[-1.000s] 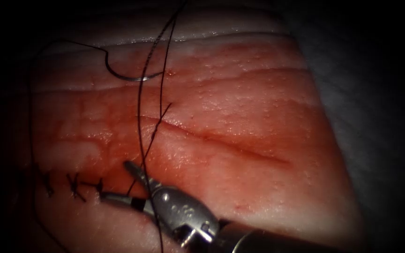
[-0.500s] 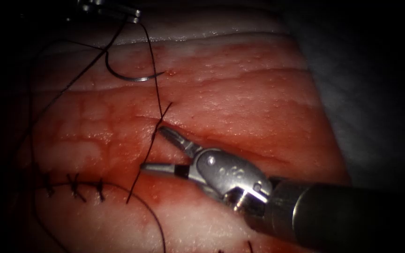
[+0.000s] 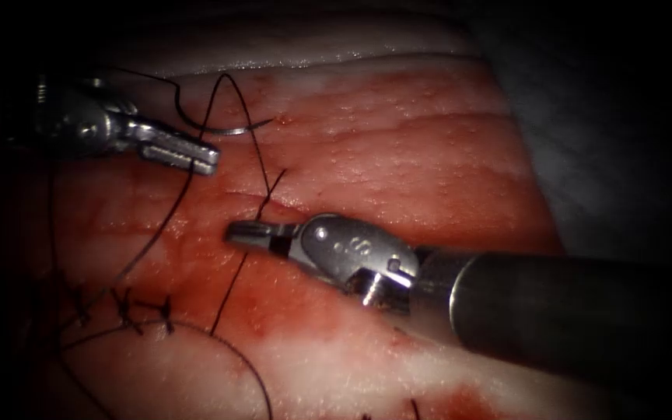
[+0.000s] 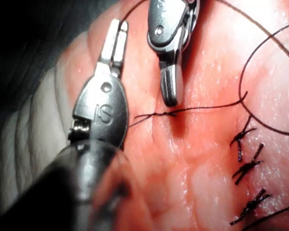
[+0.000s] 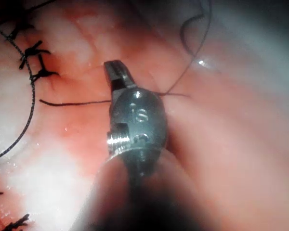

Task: Wound Closure
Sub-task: With the left jaws, wrap the suture a single time around the right jaws clockwise.

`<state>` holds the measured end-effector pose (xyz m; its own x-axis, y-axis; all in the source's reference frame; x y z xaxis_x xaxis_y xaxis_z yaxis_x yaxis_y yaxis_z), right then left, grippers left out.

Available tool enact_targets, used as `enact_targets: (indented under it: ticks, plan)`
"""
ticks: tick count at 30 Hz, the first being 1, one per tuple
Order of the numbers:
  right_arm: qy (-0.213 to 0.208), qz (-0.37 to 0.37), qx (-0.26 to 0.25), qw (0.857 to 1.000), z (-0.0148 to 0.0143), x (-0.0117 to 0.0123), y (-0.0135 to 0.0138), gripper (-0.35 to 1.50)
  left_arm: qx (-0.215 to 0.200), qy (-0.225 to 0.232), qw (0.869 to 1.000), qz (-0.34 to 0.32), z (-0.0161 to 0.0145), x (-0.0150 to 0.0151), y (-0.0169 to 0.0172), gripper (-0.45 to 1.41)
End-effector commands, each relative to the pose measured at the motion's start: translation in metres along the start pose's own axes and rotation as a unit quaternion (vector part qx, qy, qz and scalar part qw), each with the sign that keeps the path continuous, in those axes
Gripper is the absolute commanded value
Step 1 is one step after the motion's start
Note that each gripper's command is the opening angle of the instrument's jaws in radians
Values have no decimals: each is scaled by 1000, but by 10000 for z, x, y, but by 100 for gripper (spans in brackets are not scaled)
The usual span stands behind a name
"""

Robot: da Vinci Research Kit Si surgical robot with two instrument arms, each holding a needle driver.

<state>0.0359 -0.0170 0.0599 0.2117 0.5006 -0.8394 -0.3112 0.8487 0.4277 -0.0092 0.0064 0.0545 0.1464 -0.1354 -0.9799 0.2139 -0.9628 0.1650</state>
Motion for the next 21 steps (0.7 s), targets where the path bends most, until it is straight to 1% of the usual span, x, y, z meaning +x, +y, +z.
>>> enact_targets:
  ticks: [1, 2, 3, 5, 10, 11, 12, 15, 17, 19, 21]
  plan:
    - [10, -34, 6, 999, 25, 2, 21, -35, 3, 8, 1000, -3, 6, -4, 4, -45]
    - [16, -33, 19, 999, 30, 2, 26, -35, 5, 9, 1000, -6, 8, -2, 9, -45]
    - [28, -24, 53, 998, 42, 3, 37, -35, 9, 12, 1000, -8, 9, 0, 17, -45]
    - [45, 16, 91, 995, 57, 3, 46, -35, 15, 24, 999, -22, 10, 2, 30, -45]
    - [106, 54, 151, 981, 73, 7, 57, -35, 22, 40, 998, -46, 12, -2, 47, -45]
    - [106, 54, 151, 981, 73, 7, 57, -35, 22, 40, 998, -46, 12, -2, 47, -45]
    - [135, 76, 175, 972, 78, 10, 61, -35, 32, 49, 997, -58, 11, -8, 54, -45]
    - [172, 110, 186, 961, 84, 14, 64, -35, 43, 62, 995, -72, 9, -16, 61, -45]
    - [184, 121, 191, 956, 87, 17, 65, -35, 50, 69, 993, -79, 7, -22, 66, -45]
    - [199, 144, 205, 947, 87, 21, 66, -35, 58, 78, 991, -93, 5, -28, 69, -45]
    - [220, 171, 218, 935, 86, 25, 66, -35, 66, 88, 988, -104, 2, -33, 70, -45]
